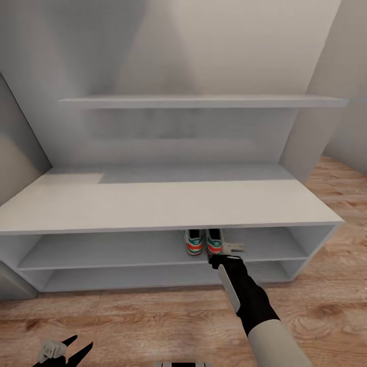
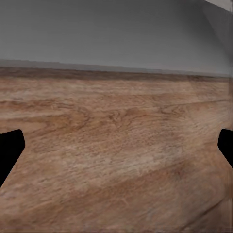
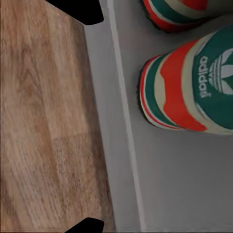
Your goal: Pick up the two gym shoes and the two sandals from the corridor floor and place them onto the hallstand (shoe rack) in the corridor, making sure they are on the rack and not on the floor. Arrange them so the two gym shoes are next to each other and the two sandals are next to each other.
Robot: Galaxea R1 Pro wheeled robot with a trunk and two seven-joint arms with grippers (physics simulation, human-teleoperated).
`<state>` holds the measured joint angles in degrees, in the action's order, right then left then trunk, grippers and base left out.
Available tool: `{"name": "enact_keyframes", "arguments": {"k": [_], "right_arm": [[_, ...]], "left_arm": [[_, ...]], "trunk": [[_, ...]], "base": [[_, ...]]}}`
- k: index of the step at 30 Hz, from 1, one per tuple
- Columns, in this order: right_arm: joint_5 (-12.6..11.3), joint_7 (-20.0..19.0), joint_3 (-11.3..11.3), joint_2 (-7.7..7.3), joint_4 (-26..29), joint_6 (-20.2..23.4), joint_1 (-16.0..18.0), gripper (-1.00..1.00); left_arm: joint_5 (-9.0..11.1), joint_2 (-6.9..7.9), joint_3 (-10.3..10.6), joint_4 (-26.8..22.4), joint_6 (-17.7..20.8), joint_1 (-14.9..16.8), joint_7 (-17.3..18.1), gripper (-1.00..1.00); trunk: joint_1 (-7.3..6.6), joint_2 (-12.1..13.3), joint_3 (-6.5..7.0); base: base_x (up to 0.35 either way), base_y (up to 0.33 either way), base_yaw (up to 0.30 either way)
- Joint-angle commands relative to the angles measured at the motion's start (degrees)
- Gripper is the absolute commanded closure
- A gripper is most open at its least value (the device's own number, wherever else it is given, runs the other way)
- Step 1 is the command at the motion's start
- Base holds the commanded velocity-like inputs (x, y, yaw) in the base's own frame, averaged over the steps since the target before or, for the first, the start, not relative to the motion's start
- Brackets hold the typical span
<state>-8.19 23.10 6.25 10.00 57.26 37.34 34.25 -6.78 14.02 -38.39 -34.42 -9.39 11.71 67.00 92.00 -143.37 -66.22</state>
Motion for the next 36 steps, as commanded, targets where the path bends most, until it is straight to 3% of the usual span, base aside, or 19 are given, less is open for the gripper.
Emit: {"name": "enact_keyframes", "arguments": {"k": [1, 25, 36], "right_arm": [[-0.60, 0.54, 0.08, 0.00, 0.04, 0.10, 0.03, -1.00], [-0.77, 0.45, 0.42, 0.00, -0.04, 0.10, 0.03, -1.00], [-0.73, 0.45, 0.43, 0.00, -0.13, 0.10, -0.04, -1.00]], "left_arm": [[-0.60, -0.05, -0.37, -0.03, -0.54, 0.07, 0.23, -1.00], [-0.57, 0.17, -0.87, -0.03, -0.45, 0.07, 0.07, -1.00], [-0.53, 0.23, -0.98, -0.10, -0.53, 0.07, -0.14, -1.00]], "trunk": [[-0.05, -0.02, -0.04], [-0.05, -0.02, -0.04], [-0.05, -0.02, -0.04]], "base": [[-0.321, -0.133, 0.000], [-0.309, -0.101, 0.000], [-0.083, -0.001, 0.000]]}}
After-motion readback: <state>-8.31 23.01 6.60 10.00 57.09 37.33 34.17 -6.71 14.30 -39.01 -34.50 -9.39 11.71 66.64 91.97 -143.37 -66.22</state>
